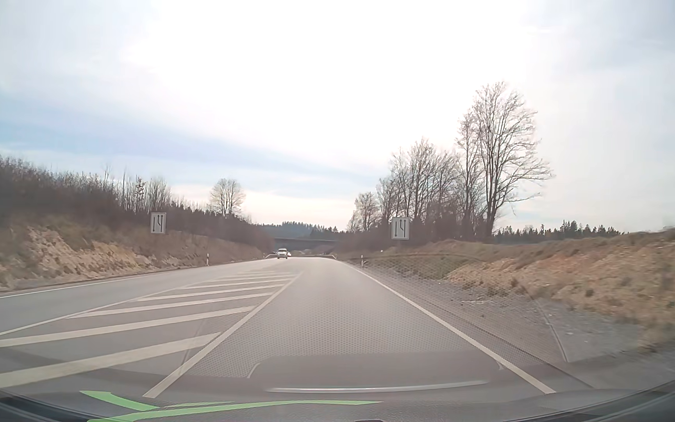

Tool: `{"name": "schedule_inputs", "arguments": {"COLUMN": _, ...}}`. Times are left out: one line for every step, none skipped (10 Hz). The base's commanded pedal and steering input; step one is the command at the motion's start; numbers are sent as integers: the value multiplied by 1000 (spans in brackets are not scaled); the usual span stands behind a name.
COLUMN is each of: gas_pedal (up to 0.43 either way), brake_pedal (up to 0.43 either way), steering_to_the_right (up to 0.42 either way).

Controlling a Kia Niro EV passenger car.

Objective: Follow the waypoints while adhering to traffic rules and regulations

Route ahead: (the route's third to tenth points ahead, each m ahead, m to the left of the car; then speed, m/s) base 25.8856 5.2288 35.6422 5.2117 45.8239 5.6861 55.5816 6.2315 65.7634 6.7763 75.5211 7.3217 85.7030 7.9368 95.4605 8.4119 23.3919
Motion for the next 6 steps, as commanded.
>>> {"name": "schedule_inputs", "arguments": {"gas_pedal": 110, "brake_pedal": 0, "steering_to_the_right": -1}}
{"name": "schedule_inputs", "arguments": {"gas_pedal": 110, "brake_pedal": 0, "steering_to_the_right": -2}}
{"name": "schedule_inputs", "arguments": {"gas_pedal": 110, "brake_pedal": 0, "steering_to_the_right": -2}}
{"name": "schedule_inputs", "arguments": {"gas_pedal": 118, "brake_pedal": 0, "steering_to_the_right": -2}}
{"name": "schedule_inputs", "arguments": {"gas_pedal": 118, "brake_pedal": 0, "steering_to_the_right": -1}}
{"name": "schedule_inputs", "arguments": {"gas_pedal": 118, "brake_pedal": 0, "steering_to_the_right": -2}}
